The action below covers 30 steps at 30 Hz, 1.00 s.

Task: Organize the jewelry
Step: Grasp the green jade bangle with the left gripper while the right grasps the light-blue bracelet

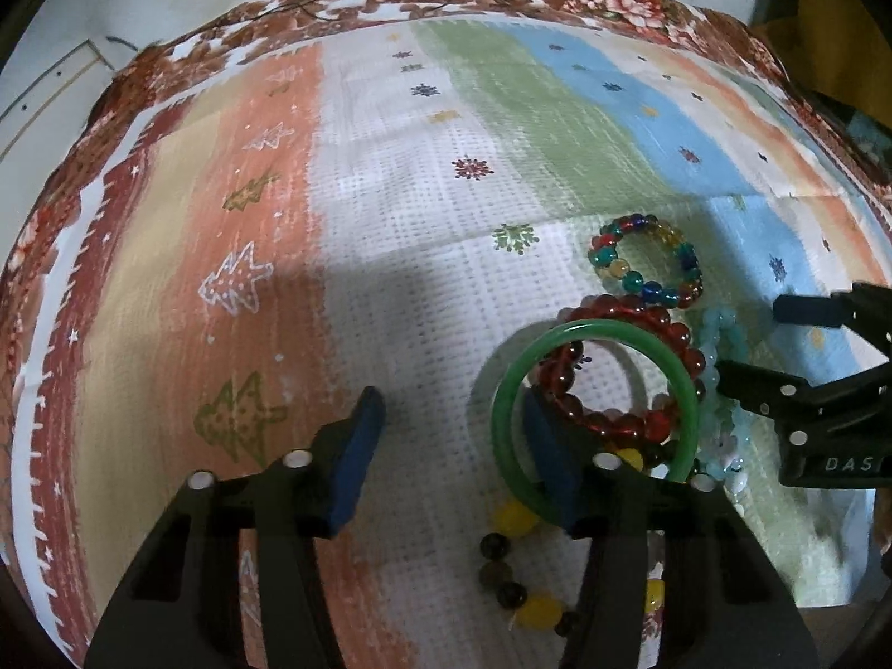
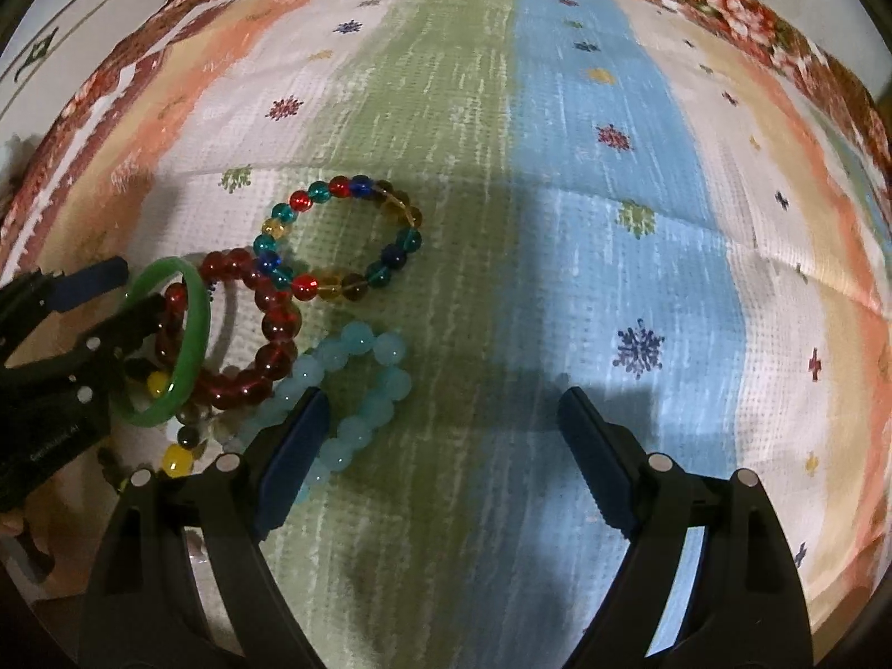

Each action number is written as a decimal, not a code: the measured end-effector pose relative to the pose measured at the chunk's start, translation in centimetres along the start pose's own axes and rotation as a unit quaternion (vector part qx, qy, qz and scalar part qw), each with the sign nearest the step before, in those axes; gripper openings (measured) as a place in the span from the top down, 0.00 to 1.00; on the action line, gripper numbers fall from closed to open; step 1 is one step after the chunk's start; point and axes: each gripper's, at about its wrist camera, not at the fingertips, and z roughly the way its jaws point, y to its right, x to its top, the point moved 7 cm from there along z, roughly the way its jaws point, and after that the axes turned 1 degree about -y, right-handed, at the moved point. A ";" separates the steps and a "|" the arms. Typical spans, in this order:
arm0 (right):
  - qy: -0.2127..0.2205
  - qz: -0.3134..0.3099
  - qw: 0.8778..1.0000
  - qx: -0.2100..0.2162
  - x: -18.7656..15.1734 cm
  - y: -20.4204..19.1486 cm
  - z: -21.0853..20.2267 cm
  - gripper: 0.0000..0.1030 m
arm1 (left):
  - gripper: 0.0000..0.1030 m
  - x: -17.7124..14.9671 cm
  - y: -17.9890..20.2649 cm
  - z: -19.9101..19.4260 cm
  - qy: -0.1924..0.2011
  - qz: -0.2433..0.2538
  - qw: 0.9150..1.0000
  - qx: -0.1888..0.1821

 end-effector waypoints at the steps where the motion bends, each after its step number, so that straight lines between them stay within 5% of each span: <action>1: 0.000 -0.002 1.000 -0.001 0.0 -0.1 0.0 0.20 | 0.60 0.0 0.2 0.0 0.000 0.005 1.000 -0.001; 7: -0.002 -0.022 1.000 0.012 0.1 -0.8 -0.4 0.52 | 0.89 -0.2 1.5 -0.1 0.004 0.043 0.999 -0.007; 8: -0.003 -0.026 1.000 0.016 0.1 -0.9 -0.4 0.55 | 0.91 -0.2 1.5 -0.1 0.003 0.040 0.999 -0.008; 10: -0.002 -0.032 0.999 0.025 0.1 -1.2 -0.6 0.79 | 0.92 -0.1 1.1 -0.2 0.004 0.028 0.999 -0.019; 13: -0.001 -0.036 0.999 0.031 0.0 -1.4 -0.7 0.88 | 0.92 -0.1 0.8 -0.4 0.004 0.012 0.999 -0.029; 21: 0.017 -0.045 0.998 0.030 0.1 -1.8 -2.3 0.88 | 0.93 -0.1 0.6 -2.5 0.020 -0.003 0.999 -0.034; 30: 0.082 -0.060 0.995 0.003 0.1 -2.7 -6.8 0.88 | 0.93 -0.9 0.2 -6.5 0.066 -0.008 0.998 0.000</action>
